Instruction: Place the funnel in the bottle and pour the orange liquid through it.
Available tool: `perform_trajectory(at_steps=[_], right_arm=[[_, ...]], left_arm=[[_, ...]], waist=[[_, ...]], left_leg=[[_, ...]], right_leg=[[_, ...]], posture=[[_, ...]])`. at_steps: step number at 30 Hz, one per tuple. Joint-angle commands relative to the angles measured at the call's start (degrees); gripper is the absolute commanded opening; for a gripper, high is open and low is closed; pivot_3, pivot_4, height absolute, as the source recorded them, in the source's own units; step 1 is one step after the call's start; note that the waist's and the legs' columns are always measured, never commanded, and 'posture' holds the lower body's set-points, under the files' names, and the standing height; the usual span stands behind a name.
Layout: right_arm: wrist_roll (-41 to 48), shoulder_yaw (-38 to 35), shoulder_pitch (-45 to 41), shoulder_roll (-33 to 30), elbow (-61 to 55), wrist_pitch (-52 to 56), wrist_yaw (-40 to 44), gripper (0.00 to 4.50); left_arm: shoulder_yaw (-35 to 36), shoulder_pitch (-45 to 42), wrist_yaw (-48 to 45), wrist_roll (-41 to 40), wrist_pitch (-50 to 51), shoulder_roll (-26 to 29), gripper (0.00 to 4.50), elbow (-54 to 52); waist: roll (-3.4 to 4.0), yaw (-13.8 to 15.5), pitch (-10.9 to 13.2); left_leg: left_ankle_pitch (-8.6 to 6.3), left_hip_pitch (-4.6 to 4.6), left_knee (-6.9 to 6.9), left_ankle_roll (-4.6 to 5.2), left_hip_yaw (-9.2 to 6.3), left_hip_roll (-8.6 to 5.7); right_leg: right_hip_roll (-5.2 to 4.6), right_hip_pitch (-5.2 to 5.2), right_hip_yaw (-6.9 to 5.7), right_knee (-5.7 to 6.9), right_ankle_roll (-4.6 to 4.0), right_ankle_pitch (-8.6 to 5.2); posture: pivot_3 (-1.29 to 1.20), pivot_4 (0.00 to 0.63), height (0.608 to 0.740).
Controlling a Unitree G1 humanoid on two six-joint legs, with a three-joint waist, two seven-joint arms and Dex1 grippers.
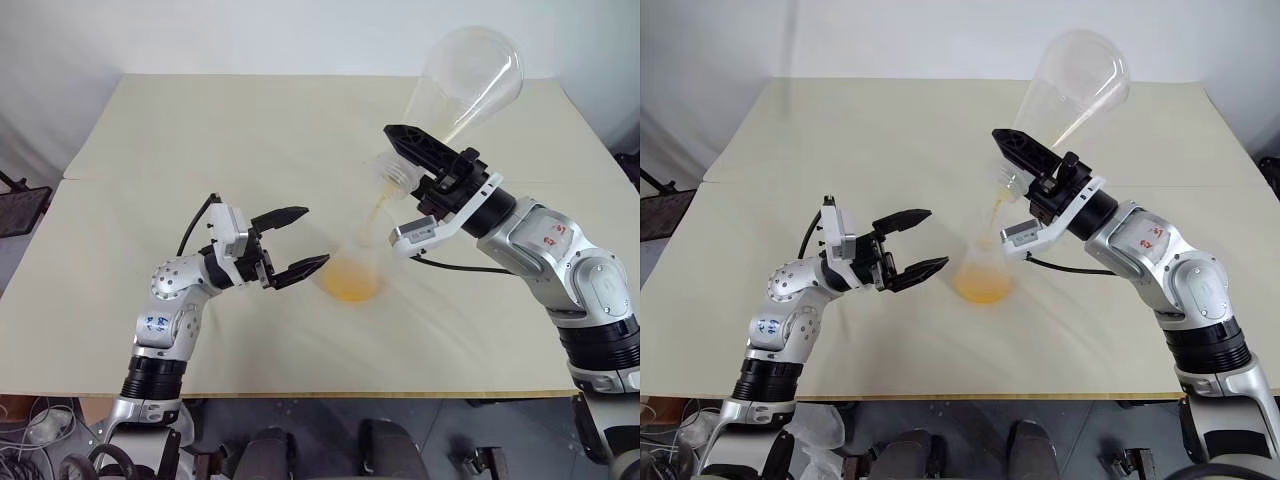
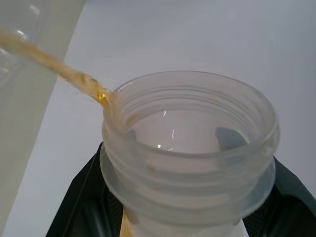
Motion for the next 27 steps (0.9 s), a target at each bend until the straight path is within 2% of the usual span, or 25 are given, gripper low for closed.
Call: perform_trajectory(at_steps=[1, 13, 16, 21, 27], right_arm=[[0.19, -0.52, -1.31, -0.55, -0.83, -0.28, -1.45, 2.48], [0.79, -0.12, -1.63, 0.39, -0.45, 0.26, -1.35, 2.48], [5.74, -0.38, -0.51, 1.17, -0.3, 0.5, 1.38, 2.48], [8.92, -1.21, 1.08, 1.07, -1.77, 0.64, 3.45, 2.48], [23.43, -3.99, 2.82, 4.71, -3.84, 7.63, 10.35, 2.48]], left_arm=[[0.42, -0.49, -0.01, -0.26, -0.84, -0.03, 4.5, -1.82], [0.69, -0.27, 0.34, -0.28, -0.9, 0.16, 4.5, -2.15], [0.79, -0.27, 0.32, -0.26, -1.02, 0.23, 4.5, -2.12], [1.05, -0.24, 0.17, -0.37, -0.97, 0.54, 4.5, -2.12], [1.24, -0.01, -0.08, -0.58, -0.55, 1.02, 4.5, -2.27]], waist=[[0.0, -0.01, 0.0], [0.0, -0.01, 0.0], [0.0, -0.03, 0.0], [0.0, 0.0, 0.0], [0.0, -0.04, 0.0]], left_leg=[[0.0, 0.0, 0.0, 0.0, 0.0, 0.0], [0.0, 0.0, 0.0, 0.0, 0.0, 0.0], [0.0, 0.0, 0.0, 0.0, 0.0, 0.0], [0.0, 0.0, 0.0, 0.0, 0.0, -0.01], [0.0, 0.01, 0.01, 0.0, -0.02, 0.0]], right_leg=[[0.0, 0.0, 0.0, 0.0, 0.0, 0.0], [0.0, 0.0, 0.0, 0.0, 0.0, 0.0], [0.0, 0.0, 0.0, 0.0, 0.0, 0.0], [0.0, 0.0, 0.0, 0.01, 0.0, 0.0], [0.0, 0.0, -0.01, 0.02, 0.0, 0.0]], posture=[[0.0, 0.15, 0.74], [0.0, 0.15, 0.74], [0.0, 0.15, 0.74], [0.0, 0.15, 0.74], [0.0, 0.15, 0.74]])
